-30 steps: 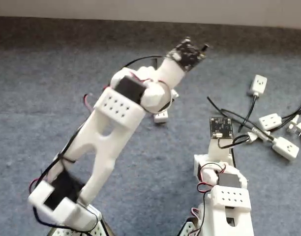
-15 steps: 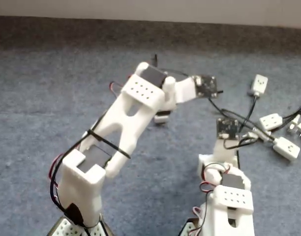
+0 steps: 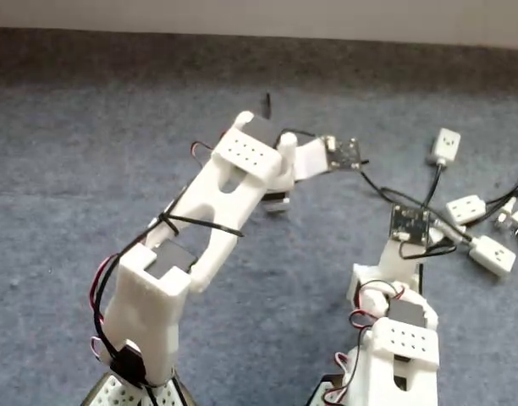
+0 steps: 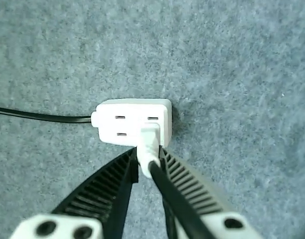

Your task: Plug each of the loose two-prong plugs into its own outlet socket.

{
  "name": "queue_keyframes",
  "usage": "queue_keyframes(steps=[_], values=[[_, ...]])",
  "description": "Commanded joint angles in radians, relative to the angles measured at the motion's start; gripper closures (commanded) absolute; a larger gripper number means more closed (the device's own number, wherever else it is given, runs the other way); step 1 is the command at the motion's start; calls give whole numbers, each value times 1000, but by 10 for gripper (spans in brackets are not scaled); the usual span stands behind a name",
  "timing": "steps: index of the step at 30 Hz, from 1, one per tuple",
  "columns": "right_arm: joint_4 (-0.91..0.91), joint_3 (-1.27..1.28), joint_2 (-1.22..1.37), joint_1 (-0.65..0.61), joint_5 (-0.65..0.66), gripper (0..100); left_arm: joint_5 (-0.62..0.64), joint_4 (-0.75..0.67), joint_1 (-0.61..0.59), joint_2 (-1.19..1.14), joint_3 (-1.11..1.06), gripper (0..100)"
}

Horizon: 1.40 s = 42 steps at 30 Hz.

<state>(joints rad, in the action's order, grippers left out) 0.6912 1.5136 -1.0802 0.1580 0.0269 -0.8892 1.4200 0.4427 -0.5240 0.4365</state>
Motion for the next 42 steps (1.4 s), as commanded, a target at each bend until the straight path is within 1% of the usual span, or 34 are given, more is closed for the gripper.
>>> queue_keyframes(steps=[1, 7, 10, 15, 23, 26, 32, 36, 42], values=[[-15, -16, -1, 12, -12, 991, 57, -57, -16, 5, 39, 994], [-15, -16, -1, 12, -12, 991, 69, -58, -10, 4, 33, 994], [-15, -16, -1, 12, -12, 991, 98, -57, -12, 4, 33, 994], [-15, -16, -1, 12, -12, 991, 101, -20, -13, 4, 31, 994], [-15, -16, -1, 12, -12, 991, 103, -15, 15, 4, 4, 994], [-15, -16, -1, 12, -12, 991, 140, -23, 35, 5, -27, 994], [-15, -16, -1, 12, -12, 991, 147, -21, 41, 7, -33, 994], [-16, -16, -1, 12, -12, 991, 212, -21, 39, 12, -27, 994], [-16, -16, -1, 12, -12, 991, 213, -21, 39, 2, -36, 994]])
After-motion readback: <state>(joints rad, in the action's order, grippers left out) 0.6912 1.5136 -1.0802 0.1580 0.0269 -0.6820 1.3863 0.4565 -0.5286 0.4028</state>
